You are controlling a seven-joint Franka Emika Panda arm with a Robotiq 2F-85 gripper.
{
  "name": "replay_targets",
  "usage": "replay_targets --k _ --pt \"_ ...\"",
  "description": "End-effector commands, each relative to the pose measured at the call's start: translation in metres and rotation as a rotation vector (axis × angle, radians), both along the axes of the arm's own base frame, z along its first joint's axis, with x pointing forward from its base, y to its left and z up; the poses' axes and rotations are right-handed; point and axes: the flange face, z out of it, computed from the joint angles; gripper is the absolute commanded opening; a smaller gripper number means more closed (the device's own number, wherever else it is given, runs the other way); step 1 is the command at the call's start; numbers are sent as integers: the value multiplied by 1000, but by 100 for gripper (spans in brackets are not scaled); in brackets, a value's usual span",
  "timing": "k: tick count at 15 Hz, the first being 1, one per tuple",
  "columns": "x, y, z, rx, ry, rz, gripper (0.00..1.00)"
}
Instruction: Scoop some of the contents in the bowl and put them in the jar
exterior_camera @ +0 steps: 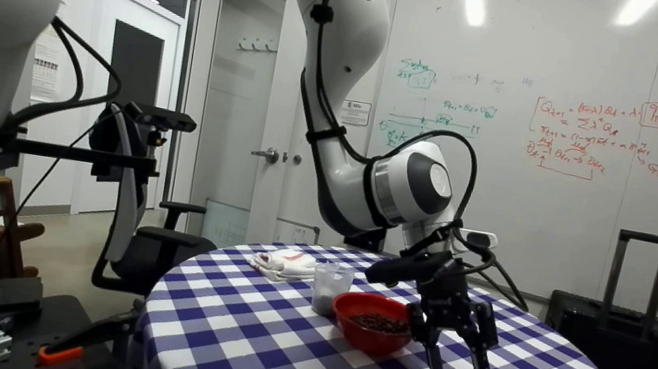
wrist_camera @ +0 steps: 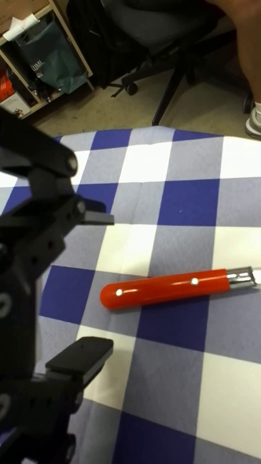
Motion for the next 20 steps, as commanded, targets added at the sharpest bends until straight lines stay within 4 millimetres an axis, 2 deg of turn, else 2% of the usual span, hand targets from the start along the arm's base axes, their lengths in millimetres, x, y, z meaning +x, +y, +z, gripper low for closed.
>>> replay_targets --k 1,5,7,11,15,18,20 --pt "19 14 28 26 -67 -10 100" --pt "47 29 83 20 -165 23 100" --pt "54 40 111 51 -193 39 100" --pt "56 83 165 152 -188 78 100" --pt "39 149 198 283 -111 185 100" --pt "15 189 211 316 -72 206 100" --pt "-6 209 212 314 -65 174 100"
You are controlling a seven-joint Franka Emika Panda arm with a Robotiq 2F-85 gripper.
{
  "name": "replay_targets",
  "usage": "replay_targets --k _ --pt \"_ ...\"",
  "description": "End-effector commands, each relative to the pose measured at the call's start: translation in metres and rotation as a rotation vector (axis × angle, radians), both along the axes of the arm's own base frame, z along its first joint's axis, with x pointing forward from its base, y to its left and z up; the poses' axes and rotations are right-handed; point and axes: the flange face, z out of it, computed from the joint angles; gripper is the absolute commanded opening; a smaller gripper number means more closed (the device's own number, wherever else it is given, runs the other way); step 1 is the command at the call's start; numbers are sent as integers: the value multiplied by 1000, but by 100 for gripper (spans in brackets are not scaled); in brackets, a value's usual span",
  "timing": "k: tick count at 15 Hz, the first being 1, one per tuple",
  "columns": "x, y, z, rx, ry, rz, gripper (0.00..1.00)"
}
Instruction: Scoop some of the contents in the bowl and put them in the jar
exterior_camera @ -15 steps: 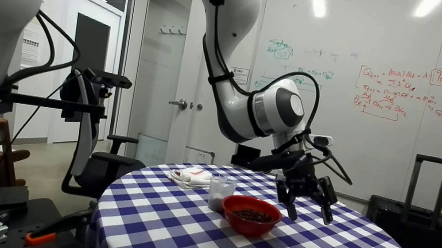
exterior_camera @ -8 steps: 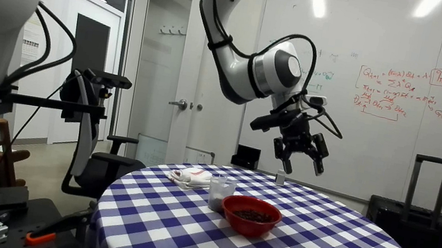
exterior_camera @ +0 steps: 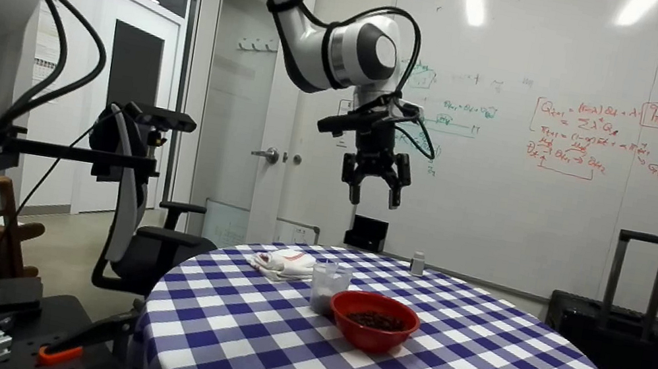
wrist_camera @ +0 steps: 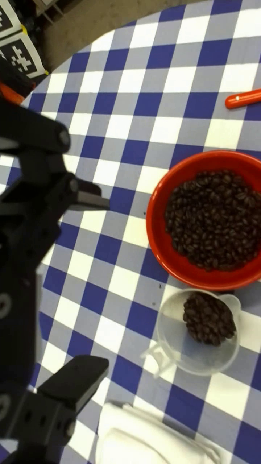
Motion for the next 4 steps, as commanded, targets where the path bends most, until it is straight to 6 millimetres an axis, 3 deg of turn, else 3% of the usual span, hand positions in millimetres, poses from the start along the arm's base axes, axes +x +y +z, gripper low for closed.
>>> replay_targets --k 1,4 --pt "-9 9 2 6 8 -1 100" --pt "-27 21 4 13 19 -8 100"
